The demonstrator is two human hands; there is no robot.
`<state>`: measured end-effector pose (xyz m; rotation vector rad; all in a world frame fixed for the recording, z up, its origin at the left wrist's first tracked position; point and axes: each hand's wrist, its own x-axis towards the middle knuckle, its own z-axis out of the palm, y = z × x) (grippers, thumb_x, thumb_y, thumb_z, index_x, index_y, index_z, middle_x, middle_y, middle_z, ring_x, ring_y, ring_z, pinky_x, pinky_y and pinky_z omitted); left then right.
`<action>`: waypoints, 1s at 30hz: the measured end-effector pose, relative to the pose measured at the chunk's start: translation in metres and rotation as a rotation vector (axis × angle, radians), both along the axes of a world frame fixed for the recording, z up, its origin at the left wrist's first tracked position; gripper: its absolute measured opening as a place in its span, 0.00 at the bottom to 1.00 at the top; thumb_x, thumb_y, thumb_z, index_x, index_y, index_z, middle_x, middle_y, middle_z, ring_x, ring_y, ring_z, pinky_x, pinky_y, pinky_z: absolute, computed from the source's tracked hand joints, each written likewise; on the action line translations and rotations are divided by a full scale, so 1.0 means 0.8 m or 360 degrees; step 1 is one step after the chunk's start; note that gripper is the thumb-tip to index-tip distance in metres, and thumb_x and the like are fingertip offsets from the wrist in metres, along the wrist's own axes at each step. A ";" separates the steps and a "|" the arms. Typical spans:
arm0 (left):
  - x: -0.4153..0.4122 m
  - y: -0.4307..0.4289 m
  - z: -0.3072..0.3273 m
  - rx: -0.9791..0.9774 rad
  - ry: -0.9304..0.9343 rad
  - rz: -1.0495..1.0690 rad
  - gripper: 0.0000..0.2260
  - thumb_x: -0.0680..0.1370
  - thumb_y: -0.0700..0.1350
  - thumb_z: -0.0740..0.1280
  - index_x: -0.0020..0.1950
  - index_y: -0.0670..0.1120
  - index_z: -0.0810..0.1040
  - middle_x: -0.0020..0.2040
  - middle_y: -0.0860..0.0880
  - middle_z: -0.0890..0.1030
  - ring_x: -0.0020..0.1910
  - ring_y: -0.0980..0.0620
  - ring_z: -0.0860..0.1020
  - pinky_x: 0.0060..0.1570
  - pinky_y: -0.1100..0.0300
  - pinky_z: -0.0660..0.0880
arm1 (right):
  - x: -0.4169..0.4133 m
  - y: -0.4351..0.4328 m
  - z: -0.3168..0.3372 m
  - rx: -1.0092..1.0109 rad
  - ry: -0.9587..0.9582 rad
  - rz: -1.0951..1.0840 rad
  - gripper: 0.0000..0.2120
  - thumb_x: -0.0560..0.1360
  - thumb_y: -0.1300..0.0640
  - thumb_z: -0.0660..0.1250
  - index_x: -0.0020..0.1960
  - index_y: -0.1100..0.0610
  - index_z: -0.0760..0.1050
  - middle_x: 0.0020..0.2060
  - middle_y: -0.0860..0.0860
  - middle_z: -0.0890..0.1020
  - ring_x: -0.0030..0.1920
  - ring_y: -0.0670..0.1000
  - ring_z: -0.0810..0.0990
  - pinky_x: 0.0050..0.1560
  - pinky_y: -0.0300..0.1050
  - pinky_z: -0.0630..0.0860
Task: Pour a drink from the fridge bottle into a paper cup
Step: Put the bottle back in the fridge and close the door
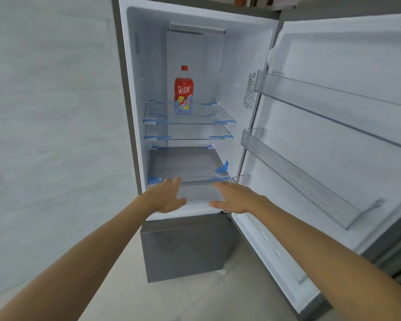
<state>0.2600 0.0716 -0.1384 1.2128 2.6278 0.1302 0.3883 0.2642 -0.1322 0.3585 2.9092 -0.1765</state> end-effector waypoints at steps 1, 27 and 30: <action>0.011 -0.004 0.001 0.0005 0.0019 0.0000 0.32 0.82 0.58 0.59 0.79 0.44 0.53 0.78 0.39 0.62 0.72 0.37 0.69 0.69 0.45 0.69 | 0.011 -0.005 0.001 -0.0001 0.0003 0.0006 0.33 0.79 0.36 0.58 0.77 0.51 0.57 0.76 0.54 0.64 0.71 0.57 0.69 0.66 0.55 0.70; 0.071 -0.128 0.038 -0.0029 0.0170 -0.0252 0.32 0.82 0.58 0.58 0.80 0.44 0.52 0.79 0.40 0.60 0.73 0.38 0.68 0.70 0.44 0.68 | 0.104 -0.136 0.050 0.0063 0.0071 -0.0272 0.35 0.81 0.38 0.57 0.79 0.54 0.52 0.78 0.56 0.61 0.73 0.59 0.68 0.68 0.56 0.69; 0.073 -0.129 0.036 -0.0001 0.0175 -0.0335 0.32 0.82 0.58 0.59 0.80 0.44 0.53 0.79 0.40 0.60 0.75 0.38 0.66 0.71 0.44 0.67 | 0.120 -0.148 0.050 0.0082 0.0069 -0.0348 0.35 0.80 0.37 0.57 0.79 0.55 0.52 0.77 0.56 0.62 0.73 0.59 0.68 0.67 0.55 0.69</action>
